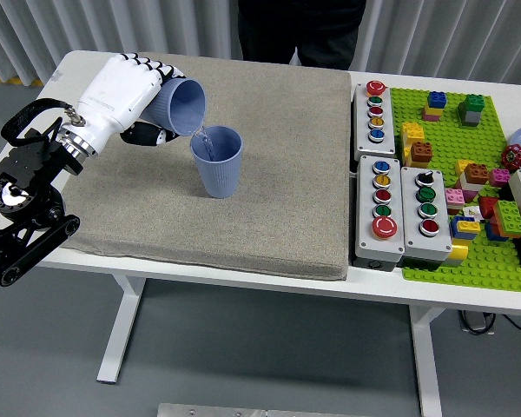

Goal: Pick cup pour cup place

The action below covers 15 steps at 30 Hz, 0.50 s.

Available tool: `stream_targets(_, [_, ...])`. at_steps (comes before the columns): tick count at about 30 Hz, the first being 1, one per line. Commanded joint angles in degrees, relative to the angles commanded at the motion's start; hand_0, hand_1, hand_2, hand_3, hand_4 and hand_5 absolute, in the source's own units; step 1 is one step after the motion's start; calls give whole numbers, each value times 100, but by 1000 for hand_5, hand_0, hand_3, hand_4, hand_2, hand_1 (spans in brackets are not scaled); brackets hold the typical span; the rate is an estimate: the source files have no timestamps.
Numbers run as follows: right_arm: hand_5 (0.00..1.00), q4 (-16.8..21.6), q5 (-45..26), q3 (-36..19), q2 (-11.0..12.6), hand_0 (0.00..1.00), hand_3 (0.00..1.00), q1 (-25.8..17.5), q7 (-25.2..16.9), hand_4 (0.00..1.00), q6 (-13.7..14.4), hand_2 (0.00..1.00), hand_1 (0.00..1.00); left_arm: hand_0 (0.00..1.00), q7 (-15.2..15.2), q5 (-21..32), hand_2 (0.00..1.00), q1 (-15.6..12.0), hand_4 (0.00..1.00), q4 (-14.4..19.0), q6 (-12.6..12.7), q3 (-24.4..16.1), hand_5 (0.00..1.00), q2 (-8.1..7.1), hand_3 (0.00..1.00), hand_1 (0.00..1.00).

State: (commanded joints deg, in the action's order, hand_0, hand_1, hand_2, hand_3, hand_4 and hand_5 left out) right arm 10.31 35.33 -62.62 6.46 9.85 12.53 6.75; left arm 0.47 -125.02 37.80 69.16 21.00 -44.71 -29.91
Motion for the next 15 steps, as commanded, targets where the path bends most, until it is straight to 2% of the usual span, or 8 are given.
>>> stream_targets(15, [296,0,-25,5,5,723,699,22,-8,323,3,734,689,565,52,-313,555,101,832,133,163,160,142,-40,582,531])
